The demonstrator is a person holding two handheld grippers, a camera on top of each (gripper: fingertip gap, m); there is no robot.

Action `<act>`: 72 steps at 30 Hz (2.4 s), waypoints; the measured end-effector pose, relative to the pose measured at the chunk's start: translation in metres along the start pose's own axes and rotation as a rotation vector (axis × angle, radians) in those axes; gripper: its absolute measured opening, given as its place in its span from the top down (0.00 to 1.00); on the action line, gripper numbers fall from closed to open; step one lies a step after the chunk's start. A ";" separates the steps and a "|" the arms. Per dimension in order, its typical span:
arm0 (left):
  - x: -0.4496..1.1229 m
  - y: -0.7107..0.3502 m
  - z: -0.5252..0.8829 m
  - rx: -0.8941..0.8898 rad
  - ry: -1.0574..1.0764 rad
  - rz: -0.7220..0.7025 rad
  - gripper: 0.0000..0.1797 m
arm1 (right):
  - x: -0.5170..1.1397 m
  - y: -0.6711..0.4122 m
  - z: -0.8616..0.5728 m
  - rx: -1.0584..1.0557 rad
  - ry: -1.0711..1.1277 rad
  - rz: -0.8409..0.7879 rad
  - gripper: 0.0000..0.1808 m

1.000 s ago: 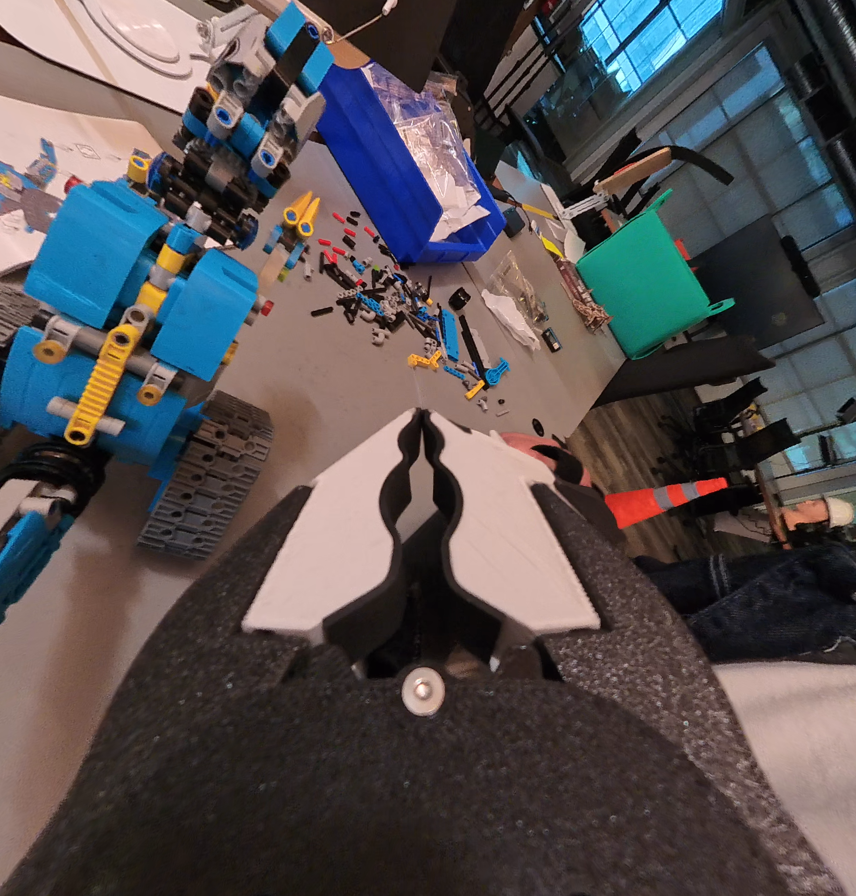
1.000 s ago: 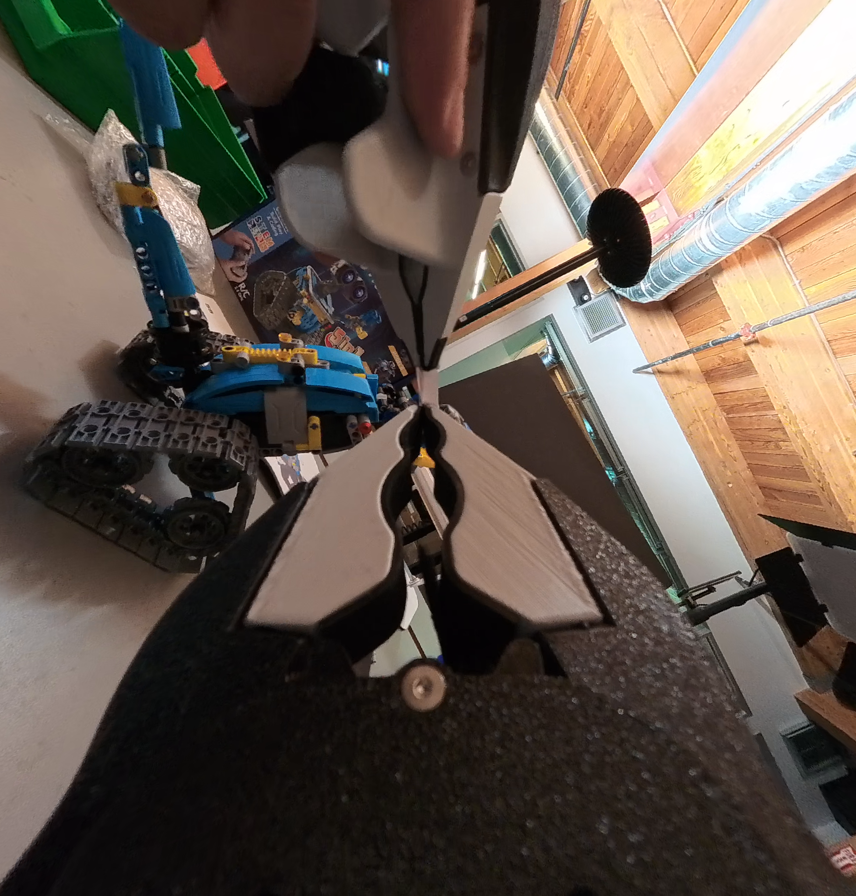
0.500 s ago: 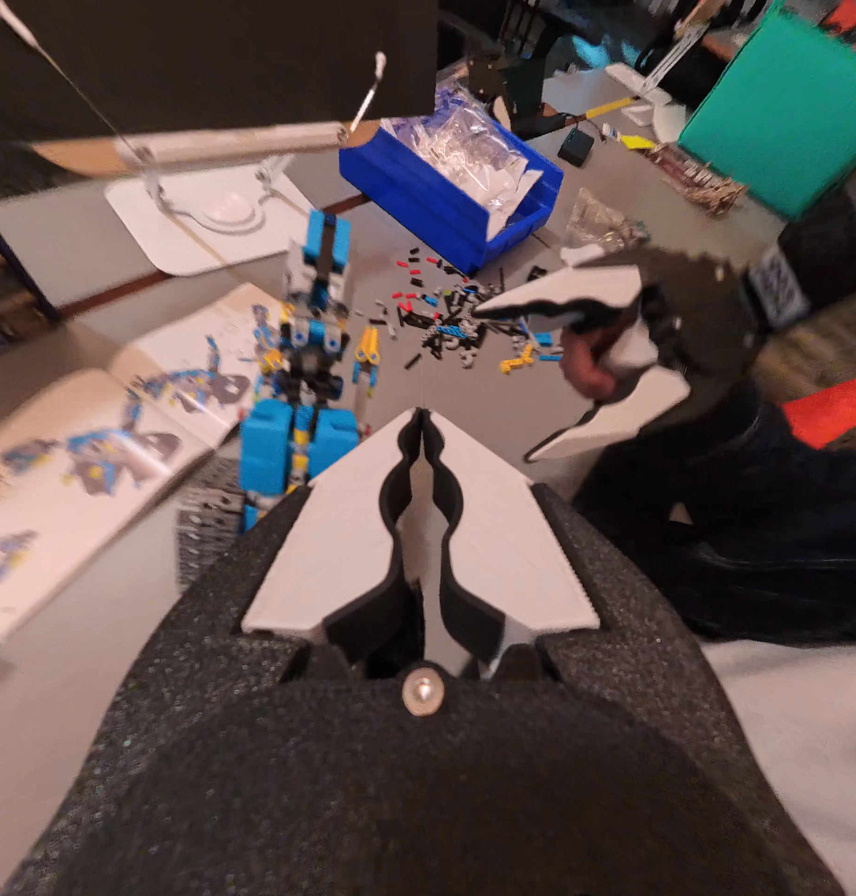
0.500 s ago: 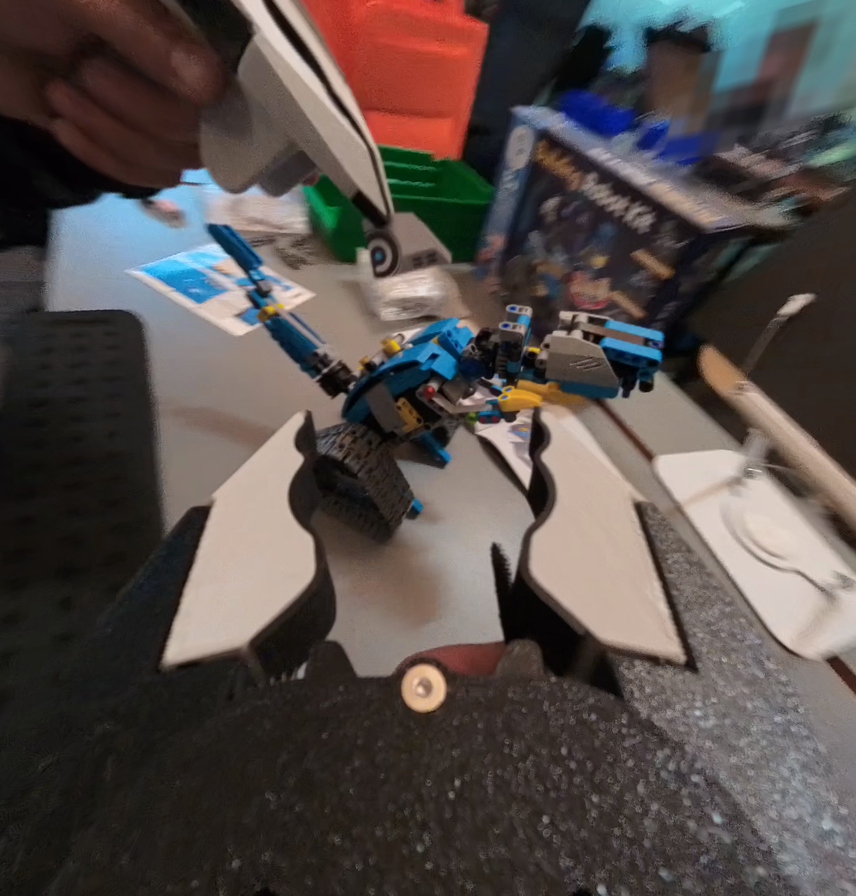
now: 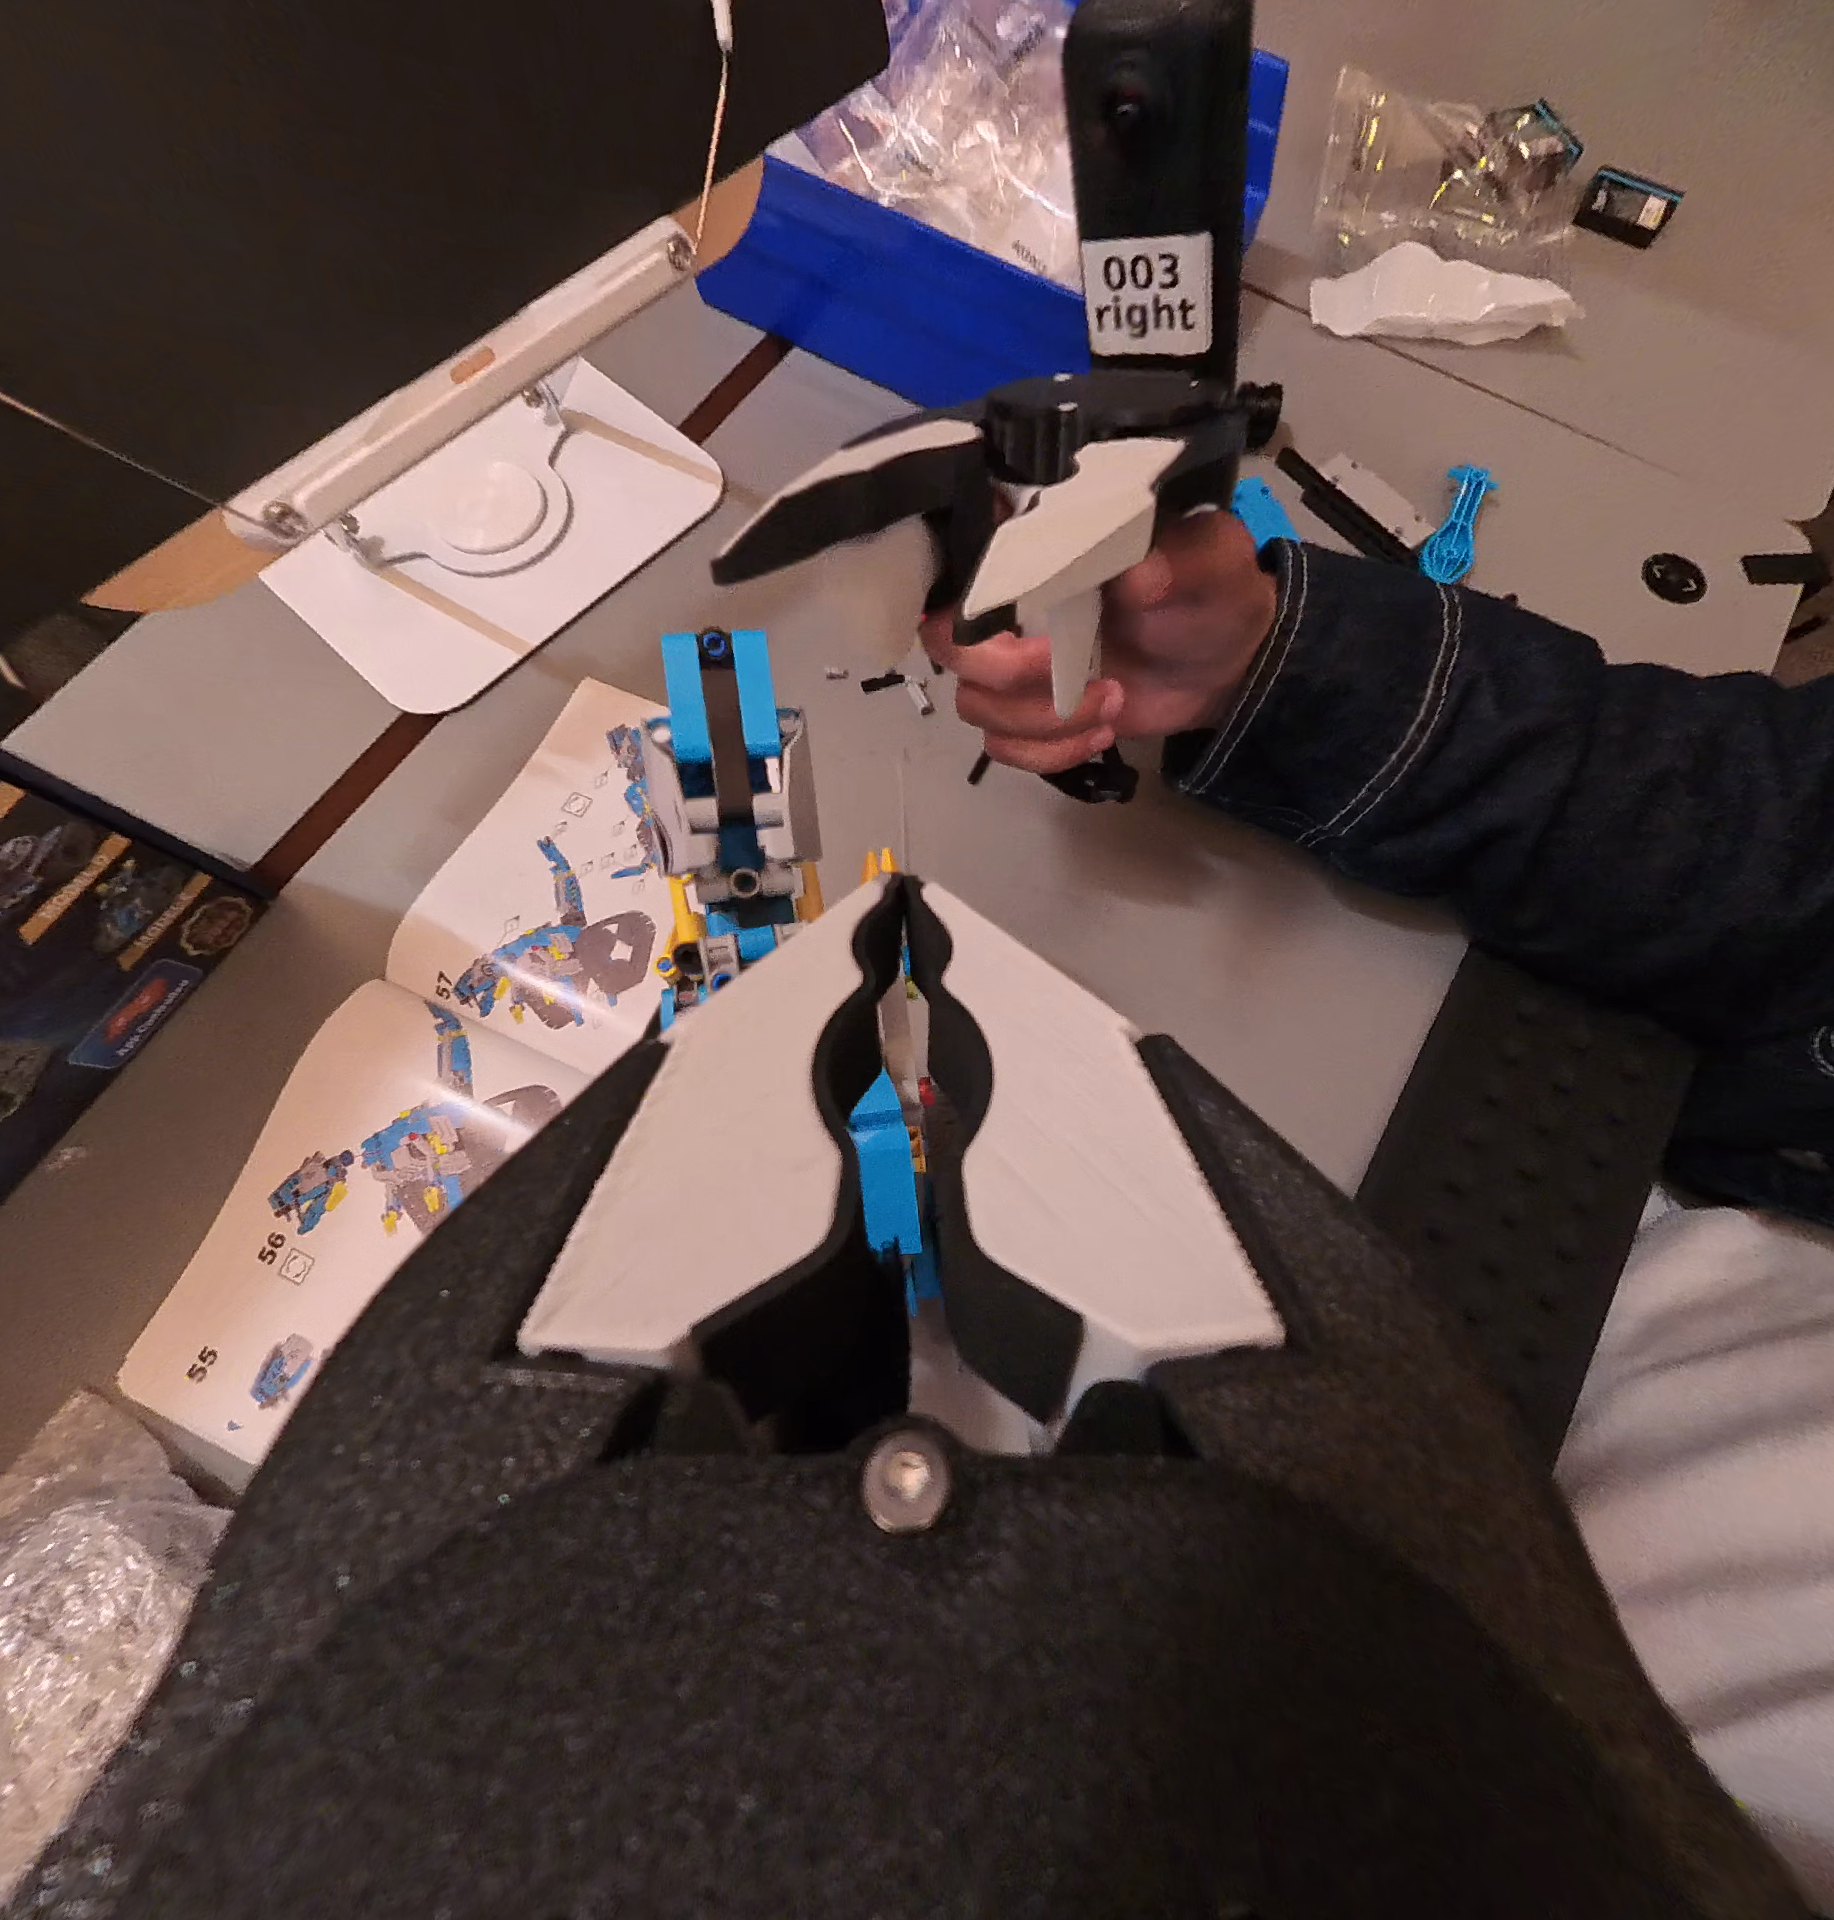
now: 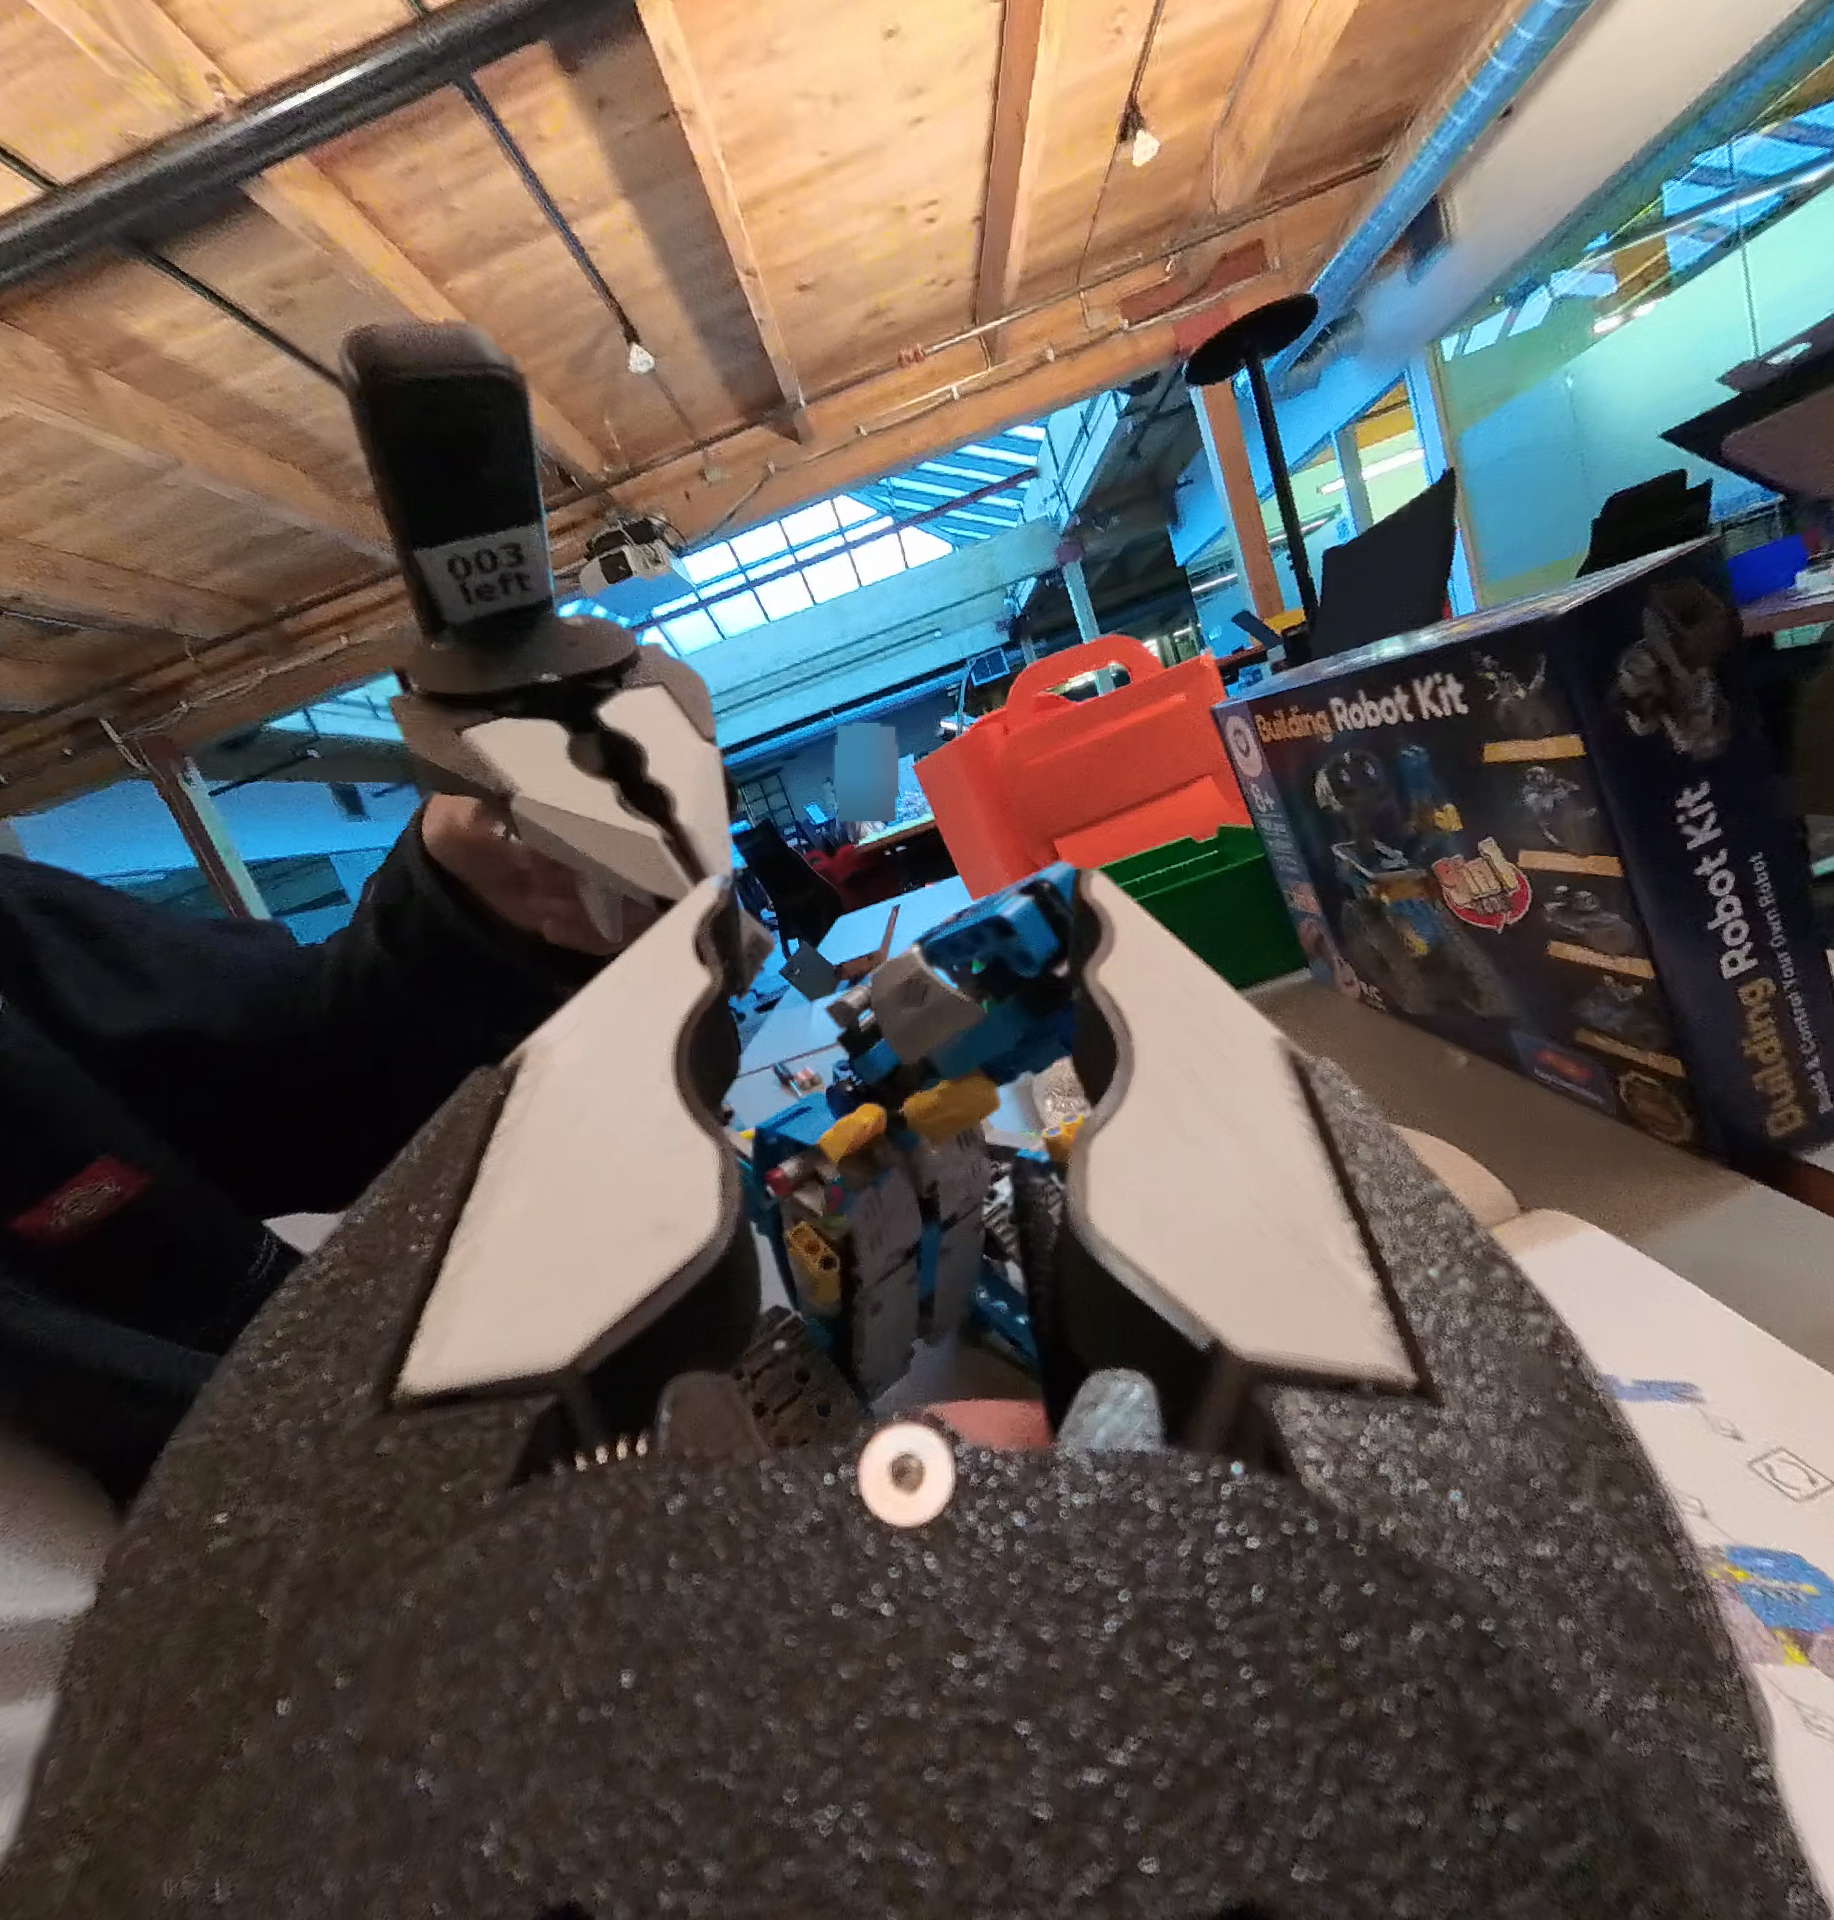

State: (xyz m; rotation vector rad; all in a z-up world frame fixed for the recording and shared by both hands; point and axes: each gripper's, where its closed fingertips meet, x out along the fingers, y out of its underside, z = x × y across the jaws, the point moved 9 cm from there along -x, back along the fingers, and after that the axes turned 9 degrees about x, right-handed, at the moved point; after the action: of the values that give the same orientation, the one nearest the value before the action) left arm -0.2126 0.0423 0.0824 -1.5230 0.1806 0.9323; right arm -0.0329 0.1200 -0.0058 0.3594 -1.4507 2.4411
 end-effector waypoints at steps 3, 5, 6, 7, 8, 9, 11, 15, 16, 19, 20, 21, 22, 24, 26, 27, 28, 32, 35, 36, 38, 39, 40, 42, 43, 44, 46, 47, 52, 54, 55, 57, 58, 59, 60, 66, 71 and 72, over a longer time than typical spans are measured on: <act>0.011 0.002 0.003 -0.006 0.007 0.027 1.00 | 0.001 0.010 0.001 -0.037 0.034 0.091 0.64; 0.018 0.001 0.004 -0.013 0.016 0.036 1.00 | 0.001 0.011 0.003 -0.085 0.048 0.101 0.63; 0.020 0.000 0.005 -0.013 0.015 0.043 1.00 | 0.000 0.011 0.004 -0.095 0.058 0.117 0.63; 0.023 0.000 0.005 -0.014 0.012 0.053 1.00 | -0.001 0.010 0.004 -0.106 0.079 0.129 0.61; 0.025 0.000 0.005 -0.013 0.008 0.059 1.00 | -0.002 0.009 0.003 -0.123 0.103 0.141 0.61; 0.028 -0.001 0.005 -0.012 0.006 0.064 1.00 | -0.003 0.010 0.001 -0.135 0.120 0.160 0.61; 0.032 0.000 0.005 -0.015 -0.006 0.069 1.00 | -0.003 0.013 -0.002 -0.137 0.145 0.192 0.61; 0.033 -0.003 0.008 -0.027 -0.014 0.053 1.00 | 0.005 0.021 -0.004 -0.127 0.145 0.235 0.63; 0.034 -0.004 0.009 -0.030 -0.012 0.052 1.00 | 0.005 0.021 -0.004 -0.132 0.143 0.232 0.64; 0.033 -0.003 0.009 -0.036 -0.015 0.057 1.00 | 0.005 0.017 -0.003 -0.141 0.143 0.209 0.68; 0.032 -0.004 0.009 -0.035 -0.012 0.056 1.00 | 0.003 0.016 -0.003 -0.146 0.154 0.219 0.68; 0.032 -0.004 0.009 -0.033 -0.012 0.056 1.00 | 0.000 0.014 -0.003 -0.165 0.174 0.230 0.67; 0.031 -0.004 0.009 -0.028 -0.016 0.058 1.00 | -0.004 0.011 -0.003 -0.198 0.207 0.244 0.68; 0.029 -0.005 0.008 -0.010 -0.017 0.059 1.00 | -0.013 0.002 0.004 -0.280 0.235 0.263 0.70; 0.027 -0.006 0.006 0.016 -0.011 0.061 1.00 | -0.017 -0.006 0.019 -0.308 0.167 0.258 0.75; 0.026 -0.007 0.004 0.035 -0.005 0.064 1.00 | -0.016 -0.008 0.028 -0.322 0.128 0.263 0.77; 0.026 -0.007 0.002 0.052 -0.005 0.073 1.00 | -0.012 -0.008 0.035 -0.350 0.106 0.273 0.80; 0.029 -0.007 -0.005 0.133 -0.026 0.126 1.00 | 0.006 0.004 0.051 -0.490 0.127 0.412 0.85; 0.031 -0.006 -0.011 0.168 -0.023 0.150 1.00 | 0.013 0.010 0.053 -0.574 0.189 0.459 0.85; 0.032 -0.006 -0.012 0.175 -0.025 0.156 1.00 | 0.014 0.011 0.054 -0.585 0.189 0.455 0.86; 0.033 -0.005 -0.015 0.196 -0.024 0.169 1.00 | 0.015 0.011 0.055 -0.589 0.191 0.473 0.87; 0.033 -0.004 -0.016 0.207 -0.026 0.175 1.00 | 0.014 0.012 0.055 -0.590 0.193 0.482 0.88; 0.034 -0.004 -0.018 0.219 -0.028 0.179 1.00 | 0.014 0.012 0.055 -0.593 0.196 0.491 0.88; 0.034 -0.004 -0.020 0.239 -0.026 0.182 1.00 | 0.013 0.013 0.055 -0.588 0.192 0.503 0.89; 0.034 -0.004 -0.021 0.248 -0.022 0.186 1.00 | 0.012 0.013 0.055 -0.579 0.184 0.512 0.90; 0.035 -0.004 -0.023 0.258 -0.020 0.191 1.00 | 0.012 0.014 0.055 -0.572 0.178 0.519 0.90; 0.036 -0.004 -0.024 0.276 -0.019 0.201 1.00 | 0.011 0.015 0.054 -0.571 0.175 0.531 0.92; 0.036 -0.004 -0.025 0.282 -0.020 0.207 1.00 | 0.011 0.015 0.055 -0.574 0.167 0.533 0.96; 0.038 -0.003 -0.025 0.272 -0.017 0.208 1.00 | 0.008 0.015 0.057 -0.568 0.149 0.555 1.00; 0.038 -0.003 -0.025 0.274 -0.017 0.211 1.00 | 0.008 0.016 0.057 -0.569 0.148 0.559 1.00; 0.038 -0.003 -0.025 0.272 -0.016 0.211 1.00 | 0.008 0.016 0.057 -0.565 0.144 0.568 1.00; 0.038 -0.003 -0.025 0.262 -0.021 0.210 1.00 | 0.009 0.017 0.057 -0.561 0.147 0.570 1.00; 0.038 -0.003 -0.024 0.254 -0.025 0.208 1.00 | 0.009 0.016 0.057 -0.561 0.148 0.569 1.00; 0.037 -0.003 -0.024 0.246 -0.029 0.202 1.00 | 0.009 0.016 0.057 -0.559 0.149 0.568 1.00; 0.037 -0.003 -0.024 0.240 -0.030 0.196 1.00 | 0.009 0.016 0.057 -0.554 0.148 0.566 1.00; 0.028 -0.006 -0.020 0.164 -0.073 0.130 0.82 | 0.007 0.014 0.054 -0.502 0.149 0.596 1.00; 0.007 0.013 -0.001 0.110 -0.188 0.103 0.70 | 0.003 0.009 0.054 -0.475 0.139 0.576 1.00; 0.005 0.023 0.004 0.095 -0.217 0.108 0.64 | 0.002 0.008 0.053 -0.475 0.147 0.576 1.00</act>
State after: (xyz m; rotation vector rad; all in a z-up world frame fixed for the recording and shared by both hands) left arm -0.2253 0.0433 0.0617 -1.3250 0.1495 1.1518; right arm -0.0338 0.0693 0.0129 -0.3834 -2.2193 2.3126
